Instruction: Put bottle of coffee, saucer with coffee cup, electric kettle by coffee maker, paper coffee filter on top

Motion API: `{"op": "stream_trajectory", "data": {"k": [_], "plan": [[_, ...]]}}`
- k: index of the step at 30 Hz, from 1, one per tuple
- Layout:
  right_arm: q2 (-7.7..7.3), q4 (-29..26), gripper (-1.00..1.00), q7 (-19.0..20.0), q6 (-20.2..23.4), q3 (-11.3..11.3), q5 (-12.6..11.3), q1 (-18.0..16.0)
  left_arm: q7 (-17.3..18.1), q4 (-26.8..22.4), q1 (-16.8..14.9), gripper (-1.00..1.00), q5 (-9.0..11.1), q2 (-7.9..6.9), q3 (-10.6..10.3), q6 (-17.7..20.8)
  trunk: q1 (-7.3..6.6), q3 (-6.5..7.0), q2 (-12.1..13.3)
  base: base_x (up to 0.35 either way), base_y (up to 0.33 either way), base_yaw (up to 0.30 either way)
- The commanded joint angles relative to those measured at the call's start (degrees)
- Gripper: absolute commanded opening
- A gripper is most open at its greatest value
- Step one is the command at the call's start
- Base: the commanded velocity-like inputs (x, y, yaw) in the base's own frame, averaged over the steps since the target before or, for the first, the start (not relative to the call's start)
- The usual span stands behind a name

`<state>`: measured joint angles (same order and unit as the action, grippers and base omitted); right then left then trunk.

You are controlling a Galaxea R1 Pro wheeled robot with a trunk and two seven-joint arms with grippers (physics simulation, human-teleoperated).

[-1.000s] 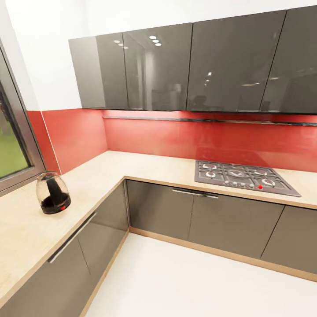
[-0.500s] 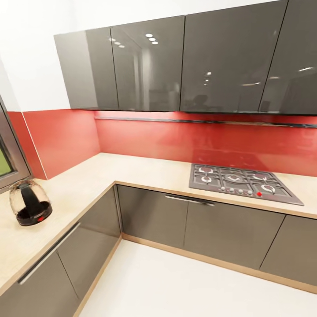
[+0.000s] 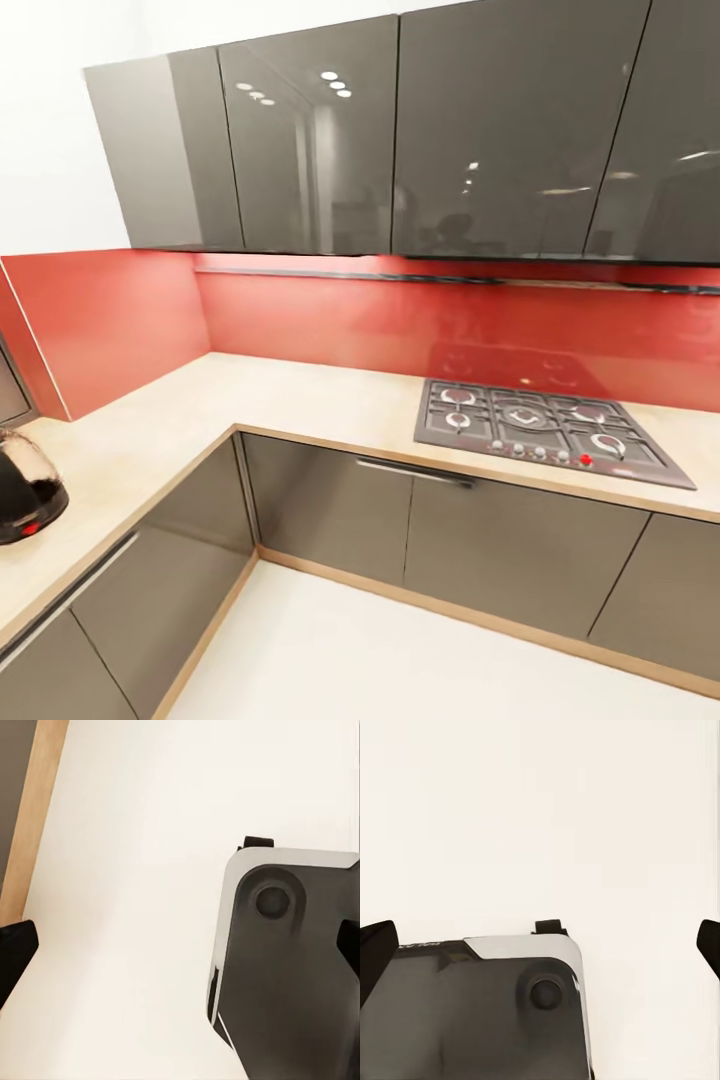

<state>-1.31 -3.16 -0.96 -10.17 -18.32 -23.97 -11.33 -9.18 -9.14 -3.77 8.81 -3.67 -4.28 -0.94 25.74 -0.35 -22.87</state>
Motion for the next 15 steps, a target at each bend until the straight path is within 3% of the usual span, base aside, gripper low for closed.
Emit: {"op": "stream_trajectory", "data": {"k": [1,7,15], "plan": [[-0.02,0.0,1.0,-0.2,-0.1,-0.2,-0.6,0.0,-0.2,0.0,0.0,1.0,0.6,-0.02,-0.5,-0.1,0.05,-0.04,0.0,0.228,-0.204,0.0],[-0.01,0.0,1.0,-0.2,-0.1,-0.3,-0.6,0.0,-0.2,0.0,0.0,1.0,0.6,-0.02,-0.4,-0.1,0.05,-0.04,0.0,0.207,-0.213,0.046],[-0.01,0.1,1.0,-0.3,-0.1,-0.3,-0.5,0.0,-0.3,0.0,0.0,1.0,0.6,-0.02,-0.3,-0.1,0.05,-0.04,0.0,0.157,-0.182,0.258]]}}
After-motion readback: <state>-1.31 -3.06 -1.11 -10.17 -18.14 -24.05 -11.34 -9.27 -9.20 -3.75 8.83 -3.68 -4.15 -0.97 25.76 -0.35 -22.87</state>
